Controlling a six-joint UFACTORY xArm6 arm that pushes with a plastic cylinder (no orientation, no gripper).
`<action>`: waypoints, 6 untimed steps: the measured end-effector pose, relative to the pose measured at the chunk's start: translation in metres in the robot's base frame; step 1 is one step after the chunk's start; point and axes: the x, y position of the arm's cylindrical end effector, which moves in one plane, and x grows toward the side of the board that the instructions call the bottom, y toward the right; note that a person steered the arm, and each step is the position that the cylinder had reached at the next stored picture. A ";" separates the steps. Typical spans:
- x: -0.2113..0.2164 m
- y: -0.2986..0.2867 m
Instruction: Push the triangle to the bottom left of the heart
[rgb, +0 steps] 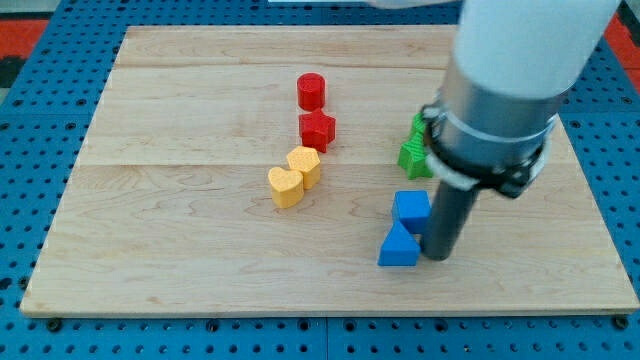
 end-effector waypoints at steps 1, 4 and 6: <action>-0.003 -0.063; 0.014 -0.156; -0.019 -0.149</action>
